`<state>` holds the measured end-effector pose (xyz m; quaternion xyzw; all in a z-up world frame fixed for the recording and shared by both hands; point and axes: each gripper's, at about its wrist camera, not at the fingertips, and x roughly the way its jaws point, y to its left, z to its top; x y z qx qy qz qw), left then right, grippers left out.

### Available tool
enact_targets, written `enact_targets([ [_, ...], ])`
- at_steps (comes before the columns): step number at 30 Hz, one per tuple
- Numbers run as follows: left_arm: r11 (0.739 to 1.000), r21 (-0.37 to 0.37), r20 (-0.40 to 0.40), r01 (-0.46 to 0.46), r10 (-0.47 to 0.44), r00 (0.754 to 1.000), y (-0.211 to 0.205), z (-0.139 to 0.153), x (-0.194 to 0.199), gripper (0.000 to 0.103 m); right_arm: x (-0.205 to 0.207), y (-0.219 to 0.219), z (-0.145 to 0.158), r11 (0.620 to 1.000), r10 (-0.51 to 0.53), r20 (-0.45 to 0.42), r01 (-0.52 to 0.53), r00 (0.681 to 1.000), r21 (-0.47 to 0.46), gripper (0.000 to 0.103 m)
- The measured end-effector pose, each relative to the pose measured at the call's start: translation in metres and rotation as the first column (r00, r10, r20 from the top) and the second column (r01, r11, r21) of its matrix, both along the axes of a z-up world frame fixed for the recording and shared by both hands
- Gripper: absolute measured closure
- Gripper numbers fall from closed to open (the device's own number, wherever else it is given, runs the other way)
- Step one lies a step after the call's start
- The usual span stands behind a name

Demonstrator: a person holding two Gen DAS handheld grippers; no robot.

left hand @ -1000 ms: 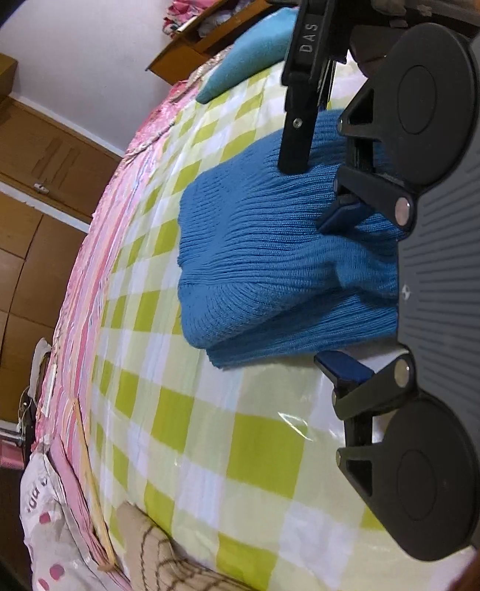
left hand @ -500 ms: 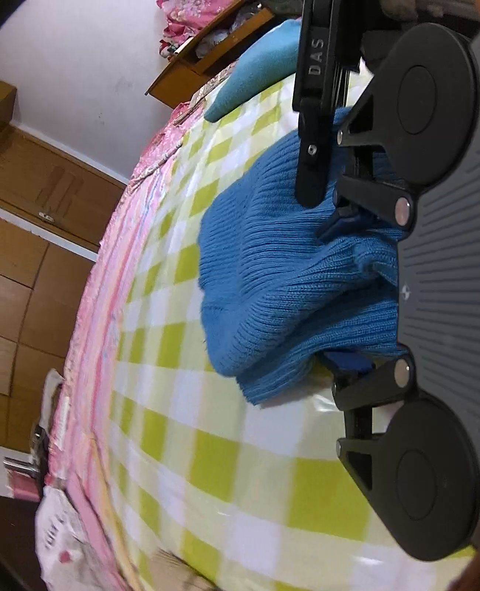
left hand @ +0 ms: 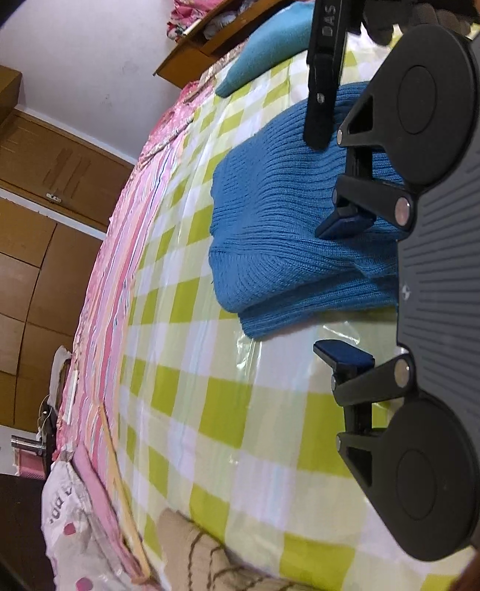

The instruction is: Fold small clothes

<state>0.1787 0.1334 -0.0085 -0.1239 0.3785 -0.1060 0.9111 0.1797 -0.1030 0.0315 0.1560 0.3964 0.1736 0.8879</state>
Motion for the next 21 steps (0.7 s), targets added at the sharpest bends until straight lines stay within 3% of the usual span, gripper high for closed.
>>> enact_targets([
  [6,0.998,0.057,-0.004,-0.033,0.033,0.999,-0.007,0.008,-0.012,0.038,-0.015,0.006,0.007,0.995,0.020,0.044,-0.016,0.999,-0.095,0.041],
  [9,0.991,0.126,-0.021,-0.048,0.051,0.998,-0.014,0.008,-0.016,0.037,-0.017,0.014,-0.001,0.988,0.020,0.012,-0.018,1.000,-0.152,0.038],
  [13,0.990,0.119,-0.036,-0.077,0.082,0.996,-0.013,0.010,-0.029,0.037,-0.034,0.015,0.012,0.988,0.013,0.036,-0.008,0.999,-0.152,0.038],
  [21,0.978,0.185,-0.049,-0.095,0.106,0.993,-0.028,0.013,-0.069,0.036,-0.092,0.026,0.023,0.980,0.041,0.080,-0.025,0.996,-0.198,0.038],
])
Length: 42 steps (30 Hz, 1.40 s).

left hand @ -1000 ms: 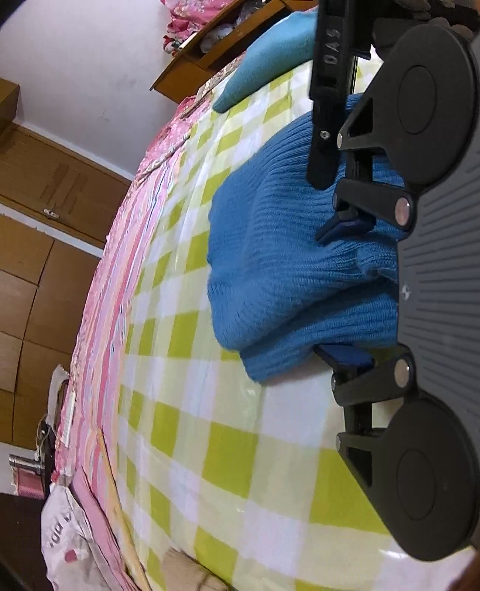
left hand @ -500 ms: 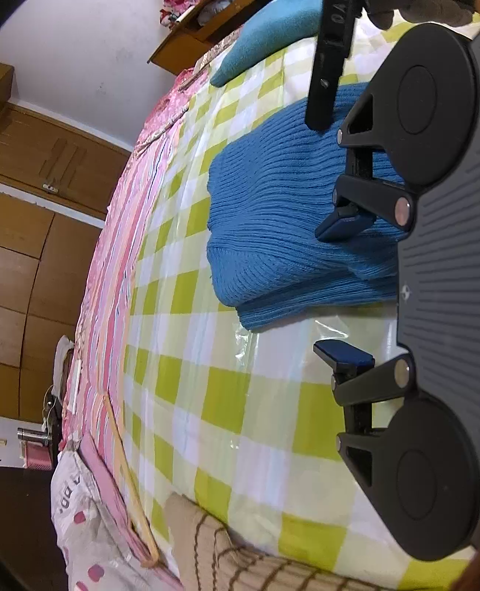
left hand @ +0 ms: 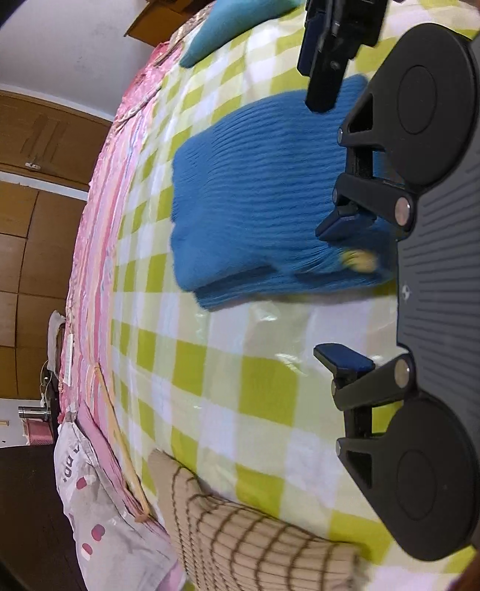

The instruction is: Fold small clothes

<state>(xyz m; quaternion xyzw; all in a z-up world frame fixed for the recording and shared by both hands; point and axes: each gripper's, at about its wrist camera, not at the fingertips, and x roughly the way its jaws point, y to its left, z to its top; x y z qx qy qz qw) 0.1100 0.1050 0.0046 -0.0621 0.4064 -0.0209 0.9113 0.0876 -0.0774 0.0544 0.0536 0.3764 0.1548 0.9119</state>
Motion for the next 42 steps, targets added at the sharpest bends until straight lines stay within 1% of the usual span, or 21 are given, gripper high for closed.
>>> enact_targets([
  [2,1.000,0.027,0.000,0.004,-0.004,1.000,-0.007,0.000,-0.010,0.032,-0.011,0.002,-0.001,1.000,-0.001,-0.004,0.001,1.000,-0.006,0.038],
  [4,0.999,0.045,0.006,0.005,-0.005,1.000,-0.013,0.000,-0.020,0.031,-0.022,0.003,-0.003,1.000,-0.005,-0.008,0.005,1.000,-0.011,0.038],
  [9,0.999,0.054,0.025,-0.004,0.002,1.000,-0.021,0.005,-0.039,0.023,-0.040,-0.002,-0.010,0.998,-0.044,-0.023,0.043,0.999,-0.040,0.038],
  [11,0.999,0.054,0.037,-0.003,0.001,0.999,-0.023,0.007,-0.046,0.017,-0.045,-0.005,-0.012,0.998,-0.056,-0.032,0.055,0.998,-0.033,0.038],
  [17,0.996,0.090,0.057,-0.006,0.001,0.998,-0.032,0.008,-0.060,0.009,-0.055,-0.006,-0.014,0.998,-0.060,-0.034,0.059,0.998,-0.023,0.037],
  [20,0.992,0.125,0.061,-0.014,0.007,0.998,-0.036,0.007,-0.064,0.008,-0.057,-0.007,-0.015,0.998,-0.067,-0.036,0.066,0.997,-0.020,0.037],
  [22,0.991,0.136,0.059,-0.013,0.005,0.998,-0.038,0.007,-0.065,0.008,-0.058,-0.008,-0.017,0.997,-0.073,-0.039,0.072,0.997,-0.016,0.037],
  [27,0.990,0.142,0.062,-0.012,0.004,0.998,-0.040,0.006,-0.069,0.007,-0.062,-0.011,-0.018,0.997,-0.082,-0.040,0.082,0.996,-0.010,0.037],
  [33,0.986,0.169,0.066,-0.010,-0.001,0.998,-0.044,0.006,-0.071,0.007,-0.064,-0.012,-0.020,0.996,-0.088,-0.044,0.088,0.995,-0.008,0.037],
  [42,0.986,0.166,0.052,-0.001,-0.007,0.999,-0.045,0.003,-0.070,0.007,-0.066,-0.013,-0.023,0.996,-0.094,-0.051,0.093,0.994,-0.008,0.037],
])
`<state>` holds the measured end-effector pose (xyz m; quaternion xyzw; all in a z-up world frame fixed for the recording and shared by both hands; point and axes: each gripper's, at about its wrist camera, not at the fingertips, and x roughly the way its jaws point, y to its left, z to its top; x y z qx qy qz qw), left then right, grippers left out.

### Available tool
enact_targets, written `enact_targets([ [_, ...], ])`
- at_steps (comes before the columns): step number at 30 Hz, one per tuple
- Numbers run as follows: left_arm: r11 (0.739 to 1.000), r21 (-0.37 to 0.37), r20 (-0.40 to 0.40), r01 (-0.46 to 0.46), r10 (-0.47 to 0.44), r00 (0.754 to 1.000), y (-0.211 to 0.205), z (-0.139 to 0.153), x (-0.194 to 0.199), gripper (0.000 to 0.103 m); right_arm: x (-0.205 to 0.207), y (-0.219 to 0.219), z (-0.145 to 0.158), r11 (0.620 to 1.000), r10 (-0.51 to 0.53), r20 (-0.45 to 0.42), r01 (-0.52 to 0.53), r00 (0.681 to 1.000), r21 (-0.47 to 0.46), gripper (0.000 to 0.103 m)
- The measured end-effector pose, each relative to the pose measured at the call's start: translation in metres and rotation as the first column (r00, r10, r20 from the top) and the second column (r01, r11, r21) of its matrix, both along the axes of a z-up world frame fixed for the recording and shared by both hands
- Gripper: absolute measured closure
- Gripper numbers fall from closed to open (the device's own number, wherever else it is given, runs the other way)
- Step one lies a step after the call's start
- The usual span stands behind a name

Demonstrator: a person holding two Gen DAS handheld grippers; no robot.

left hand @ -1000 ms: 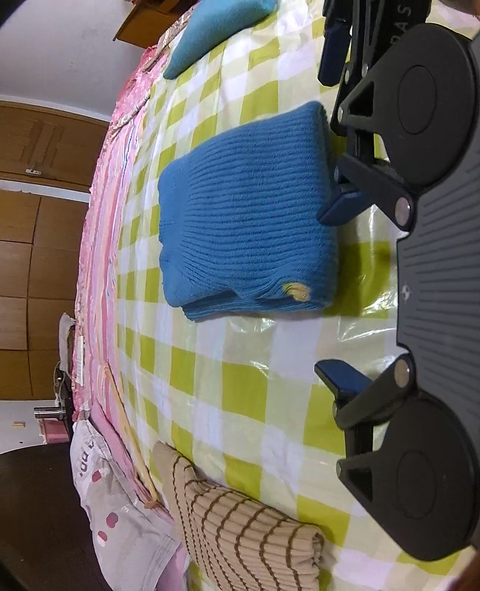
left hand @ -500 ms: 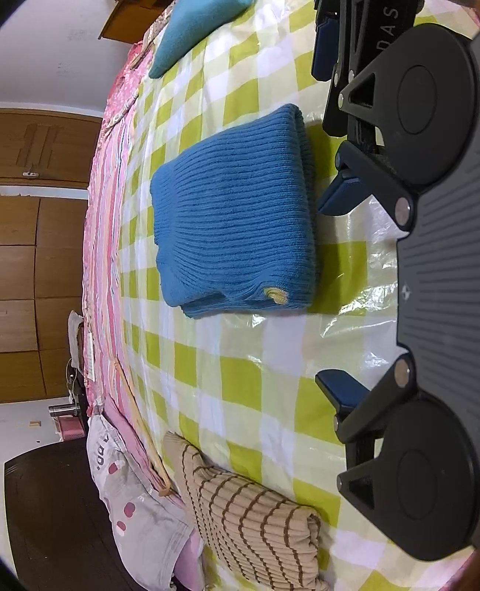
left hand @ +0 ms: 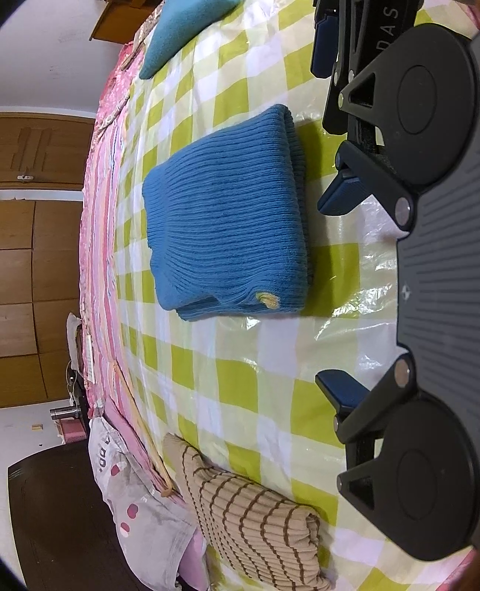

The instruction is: Fold small clothes

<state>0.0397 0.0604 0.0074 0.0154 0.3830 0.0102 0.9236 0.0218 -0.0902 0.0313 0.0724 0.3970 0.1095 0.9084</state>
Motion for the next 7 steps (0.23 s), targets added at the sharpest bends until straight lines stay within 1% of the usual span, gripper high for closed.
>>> enact_targets([
  [7,1.000,-0.006,-0.014,-0.004,0.004,1.000,-0.0005,-0.0026,0.0010,0.007,-0.0007,-0.0005,-0.0013,1.000,0.000,0.003,0.001,1.000,-0.014,0.037],
])
